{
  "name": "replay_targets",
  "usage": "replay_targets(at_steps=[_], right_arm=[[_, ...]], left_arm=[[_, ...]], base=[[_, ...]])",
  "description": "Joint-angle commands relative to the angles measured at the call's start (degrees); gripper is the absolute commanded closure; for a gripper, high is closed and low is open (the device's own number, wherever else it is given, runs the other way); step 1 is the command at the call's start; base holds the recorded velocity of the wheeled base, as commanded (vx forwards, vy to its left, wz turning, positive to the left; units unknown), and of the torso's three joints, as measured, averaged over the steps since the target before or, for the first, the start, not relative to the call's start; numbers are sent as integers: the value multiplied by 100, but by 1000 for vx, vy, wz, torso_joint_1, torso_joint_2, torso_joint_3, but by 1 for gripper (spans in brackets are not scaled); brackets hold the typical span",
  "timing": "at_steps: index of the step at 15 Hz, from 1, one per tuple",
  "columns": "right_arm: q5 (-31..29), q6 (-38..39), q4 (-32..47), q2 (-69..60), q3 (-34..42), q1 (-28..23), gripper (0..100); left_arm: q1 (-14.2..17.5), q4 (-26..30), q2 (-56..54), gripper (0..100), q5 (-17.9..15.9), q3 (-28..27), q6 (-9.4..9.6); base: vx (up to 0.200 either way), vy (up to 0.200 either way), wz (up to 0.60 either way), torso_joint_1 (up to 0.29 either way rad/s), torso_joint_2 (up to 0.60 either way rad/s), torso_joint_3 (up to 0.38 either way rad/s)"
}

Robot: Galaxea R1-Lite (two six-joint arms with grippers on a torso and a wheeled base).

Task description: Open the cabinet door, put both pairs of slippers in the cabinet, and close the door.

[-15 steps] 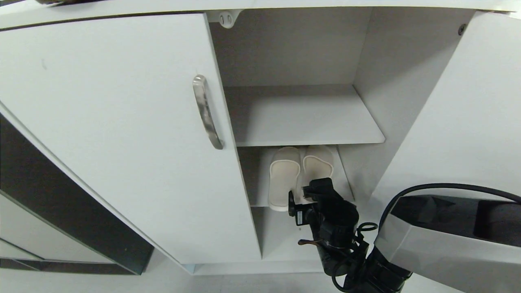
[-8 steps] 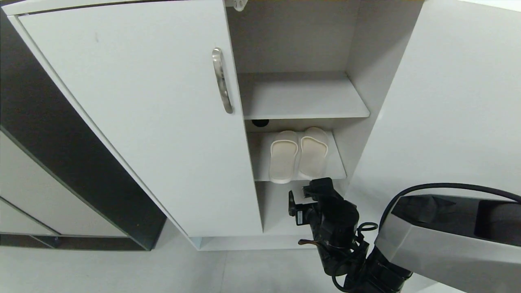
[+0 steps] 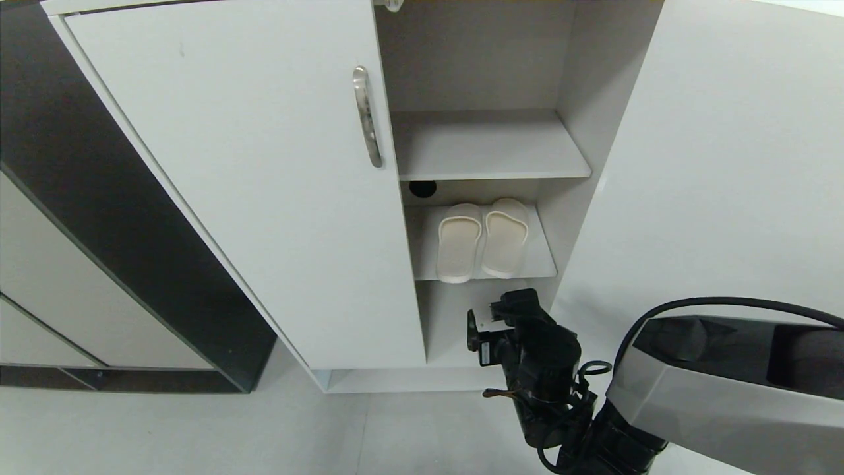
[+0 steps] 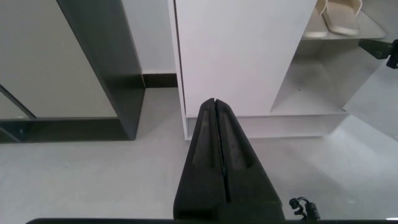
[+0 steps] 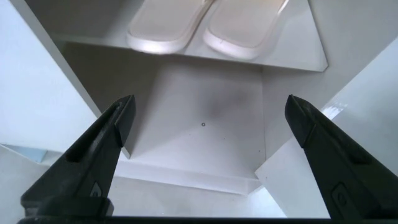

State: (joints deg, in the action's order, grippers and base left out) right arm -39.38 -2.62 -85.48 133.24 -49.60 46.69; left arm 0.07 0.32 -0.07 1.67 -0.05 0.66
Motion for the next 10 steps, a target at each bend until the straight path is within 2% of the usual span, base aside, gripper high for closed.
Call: replay_targets(at_steps=[1, 5, 10], right_arm=[[0, -2, -4, 26, -14, -2, 0], [0, -2, -4, 61, -23, -2, 0], [0, -10, -13, 97, -23, -2, 0]], left_arm=[[1, 3, 7, 100, 9, -4, 4], [1, -5, 7, 100, 0, 5, 4], [1, 3, 7, 100, 0, -4, 4]], base=[[0, 0, 0, 0, 0, 0], [0, 0, 0, 0, 0, 0], [0, 0, 0, 4, 0, 166]])
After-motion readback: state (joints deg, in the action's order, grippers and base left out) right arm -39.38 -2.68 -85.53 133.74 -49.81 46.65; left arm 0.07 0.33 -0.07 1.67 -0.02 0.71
